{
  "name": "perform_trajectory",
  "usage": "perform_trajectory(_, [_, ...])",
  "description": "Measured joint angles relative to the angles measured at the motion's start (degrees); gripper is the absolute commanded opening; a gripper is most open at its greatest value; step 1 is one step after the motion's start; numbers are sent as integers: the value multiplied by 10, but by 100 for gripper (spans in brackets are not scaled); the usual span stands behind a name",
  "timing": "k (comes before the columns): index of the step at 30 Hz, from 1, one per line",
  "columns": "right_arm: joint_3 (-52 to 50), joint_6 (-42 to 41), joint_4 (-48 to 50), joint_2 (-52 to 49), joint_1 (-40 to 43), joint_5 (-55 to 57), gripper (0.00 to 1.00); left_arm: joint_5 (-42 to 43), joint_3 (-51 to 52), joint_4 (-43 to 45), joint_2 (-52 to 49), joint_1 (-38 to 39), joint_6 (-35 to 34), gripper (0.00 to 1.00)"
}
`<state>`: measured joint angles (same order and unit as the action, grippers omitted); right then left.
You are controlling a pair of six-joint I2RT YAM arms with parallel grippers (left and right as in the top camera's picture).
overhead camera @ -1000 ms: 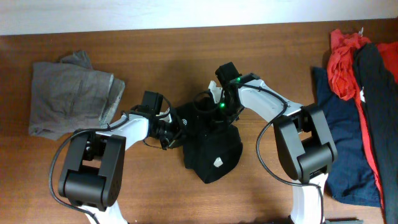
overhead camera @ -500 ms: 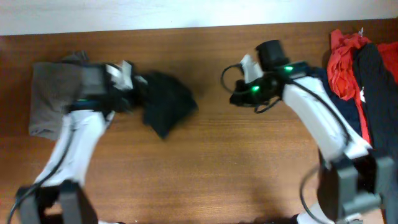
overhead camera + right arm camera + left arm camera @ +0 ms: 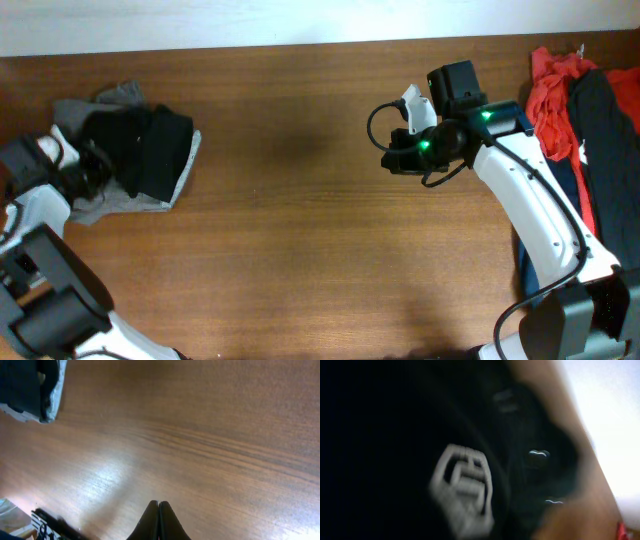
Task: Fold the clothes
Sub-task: 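Carry the bundle left with left gripper onto the grey garment, then release the shirt and withdraw the left gripper from the stack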
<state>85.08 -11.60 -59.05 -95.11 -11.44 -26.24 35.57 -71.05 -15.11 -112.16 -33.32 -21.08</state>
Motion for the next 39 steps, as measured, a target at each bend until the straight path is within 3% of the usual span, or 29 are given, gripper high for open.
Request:
perform_trajectory(1, [0,0,-7,0,0,3,4,0,0,-14,-12,-8,0,97])
perform_trajectory(2, [0,1,-10,0,0,5,4,3,0,-28,-23,-17,-1,99])
perform_trajectory(9, [0,16,-15,0,0,12,4,64,-1,-94,-3,-69,-3,99])
perform_trajectory(13, [0,18,-15,0,0,13,4,127,-1,-111,100,-118,11,99])
perform_trajectory(15, [0,19,-14,0,0,13,5,164,-13,-121,174,-118,34,99])
perform_trajectory(20, [7,30,-12,28,0,16,15,166,-109,-318,341,-68,169,99])
perform_trajectory(25, [23,37,6,135,0,21,43,56,-171,-504,448,59,315,99])
perform_trajectory(26, [25,36,6,165,0,25,54,34,-172,-521,459,84,329,99])
perform_trajectory(27, [27,36,7,191,0,30,99,-7,-172,-542,471,122,346,99])
perform_trajectory(30, [33,39,7,258,0,48,99,-103,-172,-575,497,214,372,99])
perform_trajectory(33, [33,41,7,291,0,55,99,-147,-172,-580,512,263,383,99])
perform_trajectory(39, [33,40,5,300,0,59,99,-151,-172,-580,514,284,391,99])
